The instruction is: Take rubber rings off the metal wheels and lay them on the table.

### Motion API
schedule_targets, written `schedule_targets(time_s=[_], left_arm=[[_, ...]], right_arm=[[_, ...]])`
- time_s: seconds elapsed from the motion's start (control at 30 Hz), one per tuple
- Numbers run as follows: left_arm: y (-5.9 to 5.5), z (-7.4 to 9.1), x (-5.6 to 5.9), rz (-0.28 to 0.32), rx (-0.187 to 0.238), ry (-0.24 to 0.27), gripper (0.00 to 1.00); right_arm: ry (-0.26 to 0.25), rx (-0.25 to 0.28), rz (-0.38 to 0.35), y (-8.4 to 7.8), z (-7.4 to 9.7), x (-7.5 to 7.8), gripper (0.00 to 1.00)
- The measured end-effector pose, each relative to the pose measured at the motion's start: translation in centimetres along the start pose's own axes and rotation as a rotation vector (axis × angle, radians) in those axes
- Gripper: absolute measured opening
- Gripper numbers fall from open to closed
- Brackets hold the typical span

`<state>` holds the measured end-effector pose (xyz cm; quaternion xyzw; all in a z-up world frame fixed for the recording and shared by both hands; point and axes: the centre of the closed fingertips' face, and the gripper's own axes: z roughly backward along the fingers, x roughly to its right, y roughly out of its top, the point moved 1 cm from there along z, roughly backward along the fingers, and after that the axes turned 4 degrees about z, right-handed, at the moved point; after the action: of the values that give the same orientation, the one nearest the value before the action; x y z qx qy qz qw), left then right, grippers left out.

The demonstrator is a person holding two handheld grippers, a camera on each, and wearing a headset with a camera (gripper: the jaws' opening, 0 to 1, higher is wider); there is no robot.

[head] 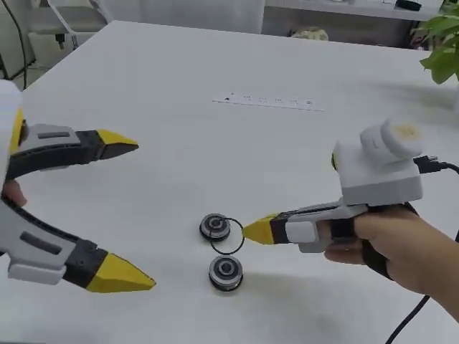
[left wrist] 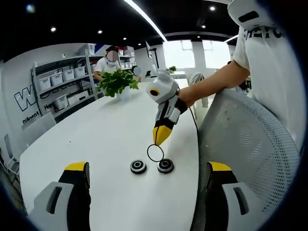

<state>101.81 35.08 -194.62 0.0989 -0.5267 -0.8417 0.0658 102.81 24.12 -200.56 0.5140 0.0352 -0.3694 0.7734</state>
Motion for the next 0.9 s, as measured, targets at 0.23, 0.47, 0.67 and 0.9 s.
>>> schedule_targets(time_s=[0.23, 0.47, 0.67, 0.9], left_arm=[[-3.1, 1.8, 0.1, 0.073, -0.022, 0.066, 0.99], [-6.0, 2.0, 0.7, 0.154, -0.041, 0.095, 0.99], [-6.9, 1.6, 1.3, 0.197, -0.037, 0.105, 0.99], [-7.2, 1.5, 1.8, 0.22, -0.038, 0.102, 0.99]], right_arm=[[0.019, 0.025, 0.037, 1.1, -0.6, -1.5, 0.0], [0.048, 0.028, 0.104, 1.7, -1.8, -3.4, 0.0], [0.067, 0.007, 0.172, 1.2, -3.1, -4.4, 0.0], [0.072, -0.026, 0.232, 0.2, -4.7, -4.9, 0.0]])
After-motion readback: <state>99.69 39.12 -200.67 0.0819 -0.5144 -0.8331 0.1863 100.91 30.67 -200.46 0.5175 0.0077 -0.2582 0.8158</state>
